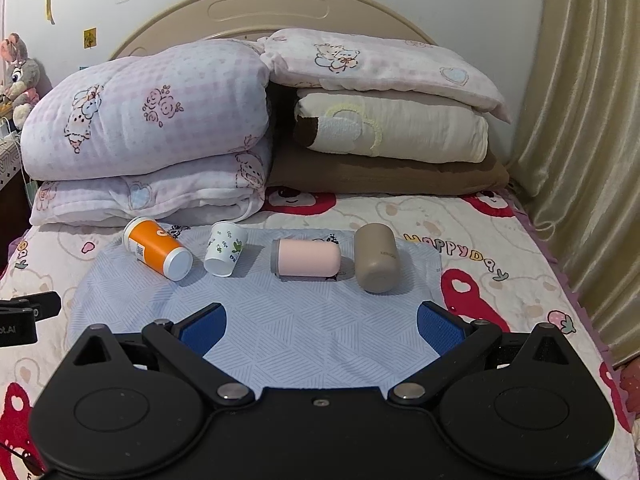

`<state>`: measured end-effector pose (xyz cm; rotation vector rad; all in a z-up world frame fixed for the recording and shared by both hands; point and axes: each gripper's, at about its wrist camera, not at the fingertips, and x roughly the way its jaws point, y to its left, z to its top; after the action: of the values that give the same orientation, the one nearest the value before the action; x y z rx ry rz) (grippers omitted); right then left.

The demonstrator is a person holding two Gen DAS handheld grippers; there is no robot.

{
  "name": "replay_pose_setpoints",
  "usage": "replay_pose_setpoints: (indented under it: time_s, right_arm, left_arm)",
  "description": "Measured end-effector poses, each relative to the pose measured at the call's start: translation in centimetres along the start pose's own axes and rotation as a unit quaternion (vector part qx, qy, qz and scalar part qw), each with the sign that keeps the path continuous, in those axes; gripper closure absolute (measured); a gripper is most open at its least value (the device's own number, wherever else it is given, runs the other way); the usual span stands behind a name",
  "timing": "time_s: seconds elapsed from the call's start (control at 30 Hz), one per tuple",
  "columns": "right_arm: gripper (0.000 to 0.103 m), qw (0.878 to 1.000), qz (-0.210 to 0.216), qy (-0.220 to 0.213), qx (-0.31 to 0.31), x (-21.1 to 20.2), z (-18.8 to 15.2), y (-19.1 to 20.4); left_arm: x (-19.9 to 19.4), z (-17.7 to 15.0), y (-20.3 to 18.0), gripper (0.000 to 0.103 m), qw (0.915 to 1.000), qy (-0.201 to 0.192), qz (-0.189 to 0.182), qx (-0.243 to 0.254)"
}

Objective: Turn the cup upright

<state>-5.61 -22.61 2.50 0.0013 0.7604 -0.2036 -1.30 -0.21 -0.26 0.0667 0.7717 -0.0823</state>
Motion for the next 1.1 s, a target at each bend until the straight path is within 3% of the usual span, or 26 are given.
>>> replay_pose_setpoints:
  time_s: [1.1]
  right_arm:
    - [0.0,0.999,0.018,-0.006,0.026,-0.7,-0.4,-0.8]
  left_arm:
    - [1.0,0.1,0.3,0.0,0.9998,0.017,0.002,0.012]
